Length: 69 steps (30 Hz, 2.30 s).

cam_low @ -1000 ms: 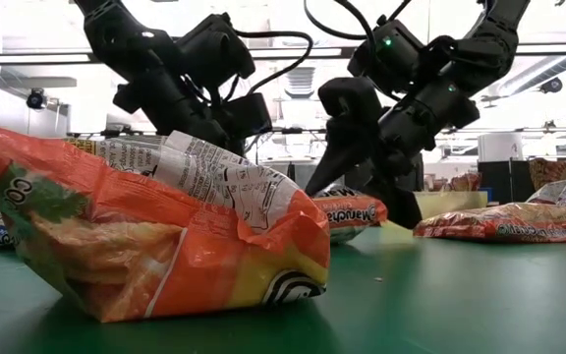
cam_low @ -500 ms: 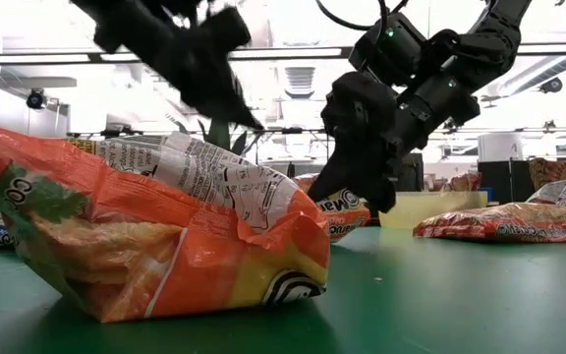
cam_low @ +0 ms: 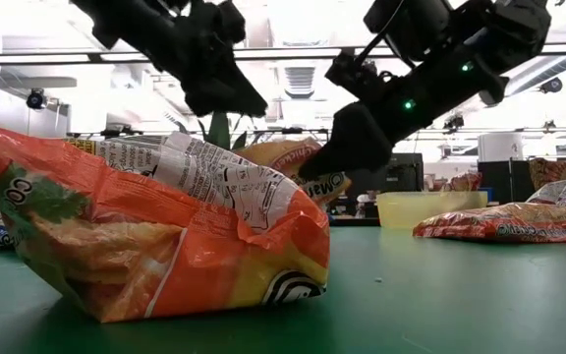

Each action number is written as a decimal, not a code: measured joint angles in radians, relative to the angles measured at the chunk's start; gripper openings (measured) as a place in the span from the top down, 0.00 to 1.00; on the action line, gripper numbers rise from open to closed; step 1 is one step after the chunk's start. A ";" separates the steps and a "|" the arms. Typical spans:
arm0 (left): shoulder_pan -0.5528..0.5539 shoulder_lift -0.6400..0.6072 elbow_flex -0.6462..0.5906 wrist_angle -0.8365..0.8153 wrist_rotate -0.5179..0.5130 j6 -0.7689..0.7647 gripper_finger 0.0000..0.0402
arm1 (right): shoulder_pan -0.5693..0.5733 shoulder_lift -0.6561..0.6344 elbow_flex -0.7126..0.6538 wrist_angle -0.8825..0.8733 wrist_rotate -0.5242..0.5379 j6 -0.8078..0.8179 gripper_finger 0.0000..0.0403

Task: Sort Maruchan noodles
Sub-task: Put the orange noodle pack into the white bin

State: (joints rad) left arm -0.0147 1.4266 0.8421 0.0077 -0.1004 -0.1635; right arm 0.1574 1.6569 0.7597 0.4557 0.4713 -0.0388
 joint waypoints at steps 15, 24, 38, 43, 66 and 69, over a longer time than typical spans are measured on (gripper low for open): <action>0.002 0.163 0.000 0.111 -0.092 -0.045 0.26 | 0.004 0.000 0.000 -0.001 0.003 -0.093 0.89; 0.002 0.209 0.000 0.139 -0.091 -0.048 0.39 | 0.004 0.000 0.000 -0.001 0.003 -0.106 0.89; 0.000 0.206 0.016 0.078 -0.089 -0.022 0.84 | 0.004 -0.015 0.005 -0.015 0.001 -0.061 0.73; -0.014 0.180 0.077 -0.085 -0.092 0.051 0.87 | 0.004 -0.067 0.006 -0.046 -0.007 -0.047 0.60; -0.084 0.048 0.570 -1.379 -0.281 0.299 0.91 | 0.004 -0.281 0.006 -0.232 0.001 -0.051 0.36; -0.084 0.015 0.544 -1.457 -0.329 0.359 0.91 | 0.004 -0.269 0.006 -0.244 0.001 -0.048 0.35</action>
State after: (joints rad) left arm -0.0982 1.4412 1.3859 -1.4489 -0.4295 0.1957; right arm 0.1612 1.3882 0.7654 0.2120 0.4719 -0.0868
